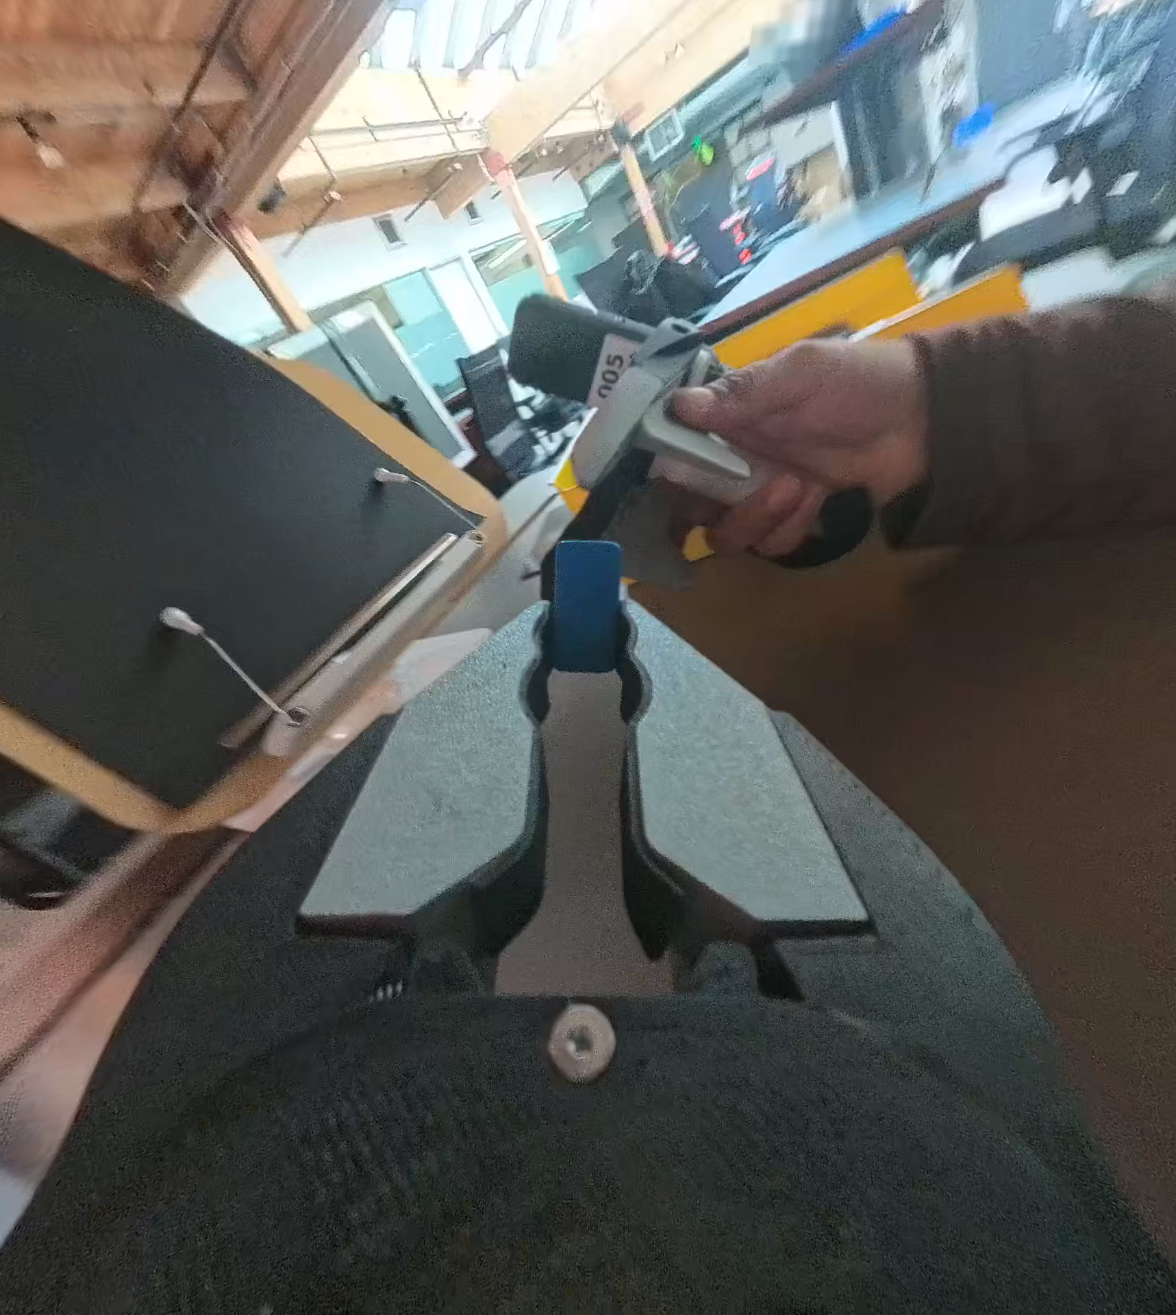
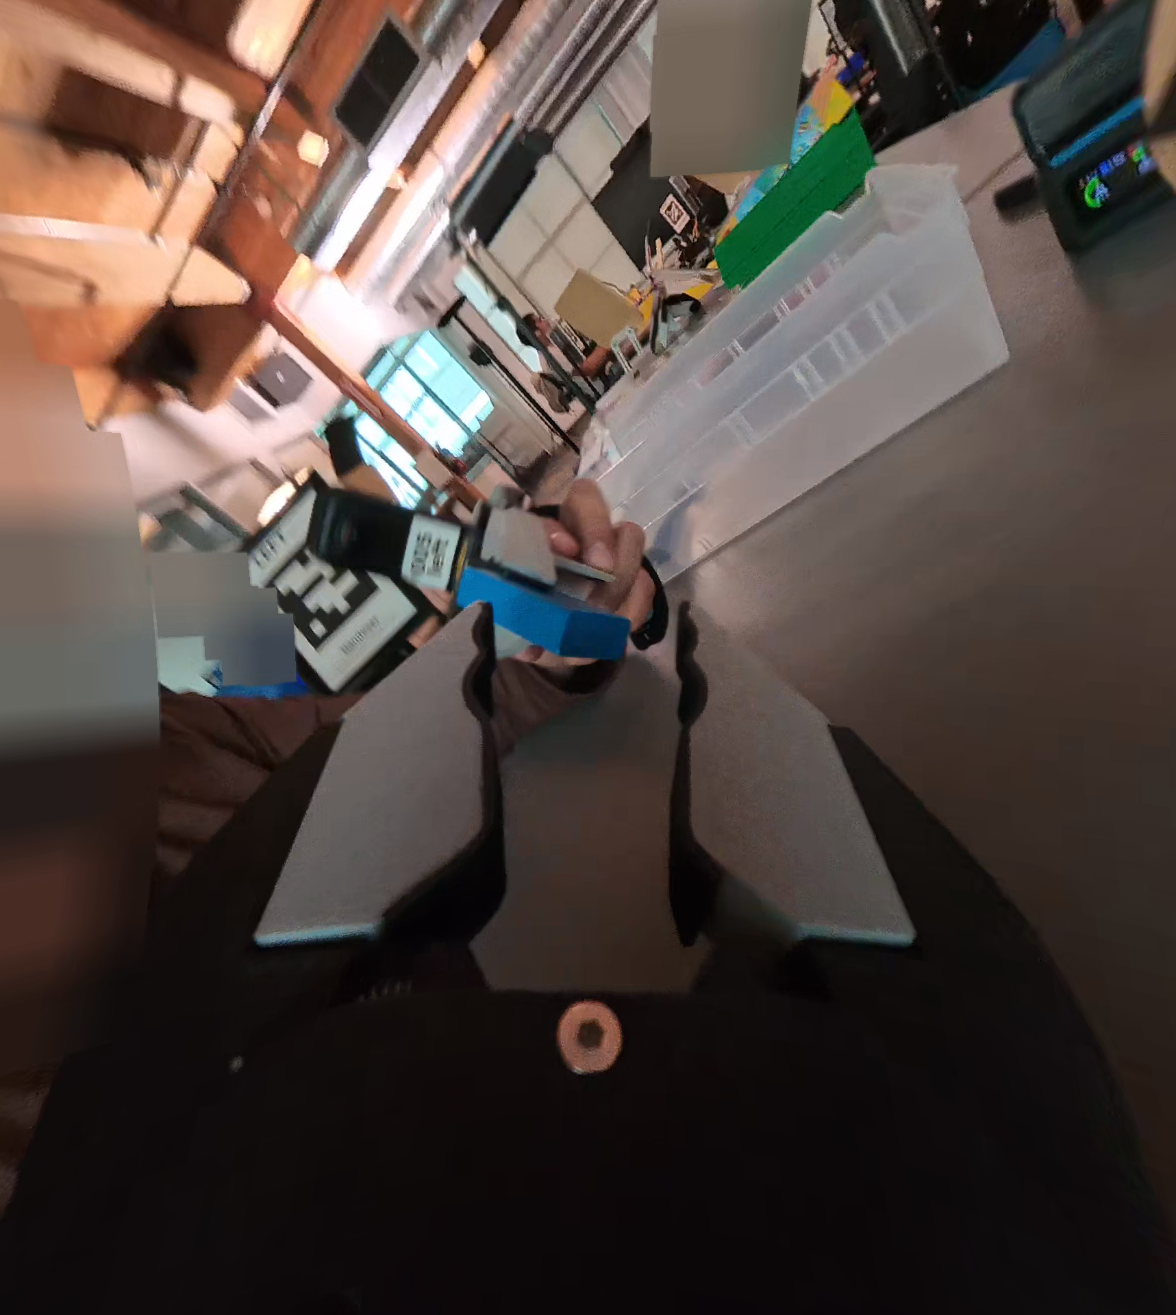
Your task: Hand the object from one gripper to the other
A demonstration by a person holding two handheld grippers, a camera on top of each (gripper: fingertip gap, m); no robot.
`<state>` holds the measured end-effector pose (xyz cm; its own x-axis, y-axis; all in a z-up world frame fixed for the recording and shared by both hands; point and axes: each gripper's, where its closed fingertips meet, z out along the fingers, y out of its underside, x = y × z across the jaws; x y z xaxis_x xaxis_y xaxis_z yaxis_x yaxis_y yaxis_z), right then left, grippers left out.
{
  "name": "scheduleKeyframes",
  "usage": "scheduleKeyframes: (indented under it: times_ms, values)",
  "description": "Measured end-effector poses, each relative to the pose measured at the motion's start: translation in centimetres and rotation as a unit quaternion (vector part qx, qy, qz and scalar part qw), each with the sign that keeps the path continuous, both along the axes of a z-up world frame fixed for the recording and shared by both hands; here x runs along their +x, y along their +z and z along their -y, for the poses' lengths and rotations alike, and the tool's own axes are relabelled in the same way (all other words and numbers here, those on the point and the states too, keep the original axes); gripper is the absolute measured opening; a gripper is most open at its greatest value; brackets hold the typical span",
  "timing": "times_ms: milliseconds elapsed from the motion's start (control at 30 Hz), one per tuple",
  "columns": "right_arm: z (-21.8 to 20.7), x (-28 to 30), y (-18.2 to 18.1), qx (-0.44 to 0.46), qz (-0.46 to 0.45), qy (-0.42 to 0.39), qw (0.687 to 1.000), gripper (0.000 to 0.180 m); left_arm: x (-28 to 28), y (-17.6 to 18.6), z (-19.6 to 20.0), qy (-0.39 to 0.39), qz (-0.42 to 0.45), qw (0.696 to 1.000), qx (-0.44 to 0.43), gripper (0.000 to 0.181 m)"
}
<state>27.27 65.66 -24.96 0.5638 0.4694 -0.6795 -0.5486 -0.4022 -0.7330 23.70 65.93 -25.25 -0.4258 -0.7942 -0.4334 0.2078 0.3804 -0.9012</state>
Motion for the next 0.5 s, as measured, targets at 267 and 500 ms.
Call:
scheduleKeyframes:
  times_ms: [267,500]
  values:
    - [0.4,-4.5,-0.2,0.051,0.194,0.049,0.979,0.041,-1.0,1.5,0.3,-0.135,-0.097,0.960,-0.225,0.012]
    - [0.5,-4.8,-0.7,0.049,0.220,0.054,0.973,0.018,-0.9,1.3,1.0,-0.142,-0.103,0.957,-0.229,0.012]
